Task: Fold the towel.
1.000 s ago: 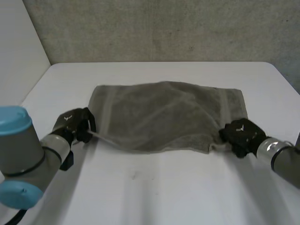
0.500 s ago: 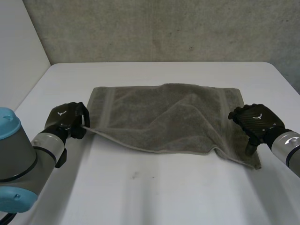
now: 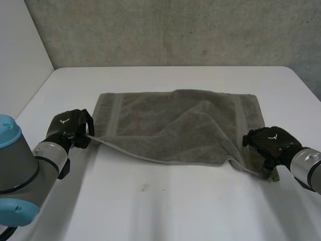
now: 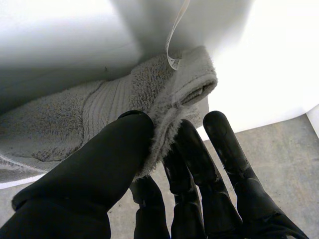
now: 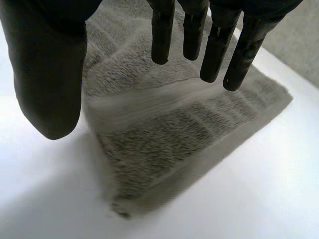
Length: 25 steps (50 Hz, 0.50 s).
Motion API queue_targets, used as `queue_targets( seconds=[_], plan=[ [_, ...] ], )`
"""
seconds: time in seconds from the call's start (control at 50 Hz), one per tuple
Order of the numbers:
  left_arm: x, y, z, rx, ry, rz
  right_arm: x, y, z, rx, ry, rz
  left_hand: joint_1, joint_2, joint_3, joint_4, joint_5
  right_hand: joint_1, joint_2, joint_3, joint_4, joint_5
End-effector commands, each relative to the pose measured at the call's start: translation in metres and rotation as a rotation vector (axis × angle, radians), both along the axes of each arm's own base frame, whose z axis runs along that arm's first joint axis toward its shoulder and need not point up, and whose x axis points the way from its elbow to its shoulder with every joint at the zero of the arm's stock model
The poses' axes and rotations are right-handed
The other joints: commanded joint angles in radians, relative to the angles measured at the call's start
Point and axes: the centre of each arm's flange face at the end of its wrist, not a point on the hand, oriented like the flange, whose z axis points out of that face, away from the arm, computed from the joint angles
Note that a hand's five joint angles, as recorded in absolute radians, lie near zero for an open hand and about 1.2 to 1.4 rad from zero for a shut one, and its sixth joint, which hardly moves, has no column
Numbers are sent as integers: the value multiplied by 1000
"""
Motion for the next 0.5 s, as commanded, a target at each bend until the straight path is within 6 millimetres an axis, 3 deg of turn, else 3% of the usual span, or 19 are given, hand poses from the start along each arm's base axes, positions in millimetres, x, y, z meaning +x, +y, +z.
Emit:
queue_targets(
  seconds=[0.02, 0.16, 0.5],
  plan=[
    [5, -4, 1, -3, 1, 20, 2, 3, -6, 99, -121, -69, 198, 178, 178, 177, 188, 27, 64, 39, 25, 9],
    [7, -5, 1, -3, 1, 24, 5, -1, -22, 151, -174, -99, 198, 178, 178, 177, 188, 109, 146, 121, 107, 91],
    [9, -6, 3, -8, 2, 30, -2, -21, -30, 44, -135, -163, 198, 178, 178, 177, 188, 391, 428, 403, 389, 373]
  ],
)
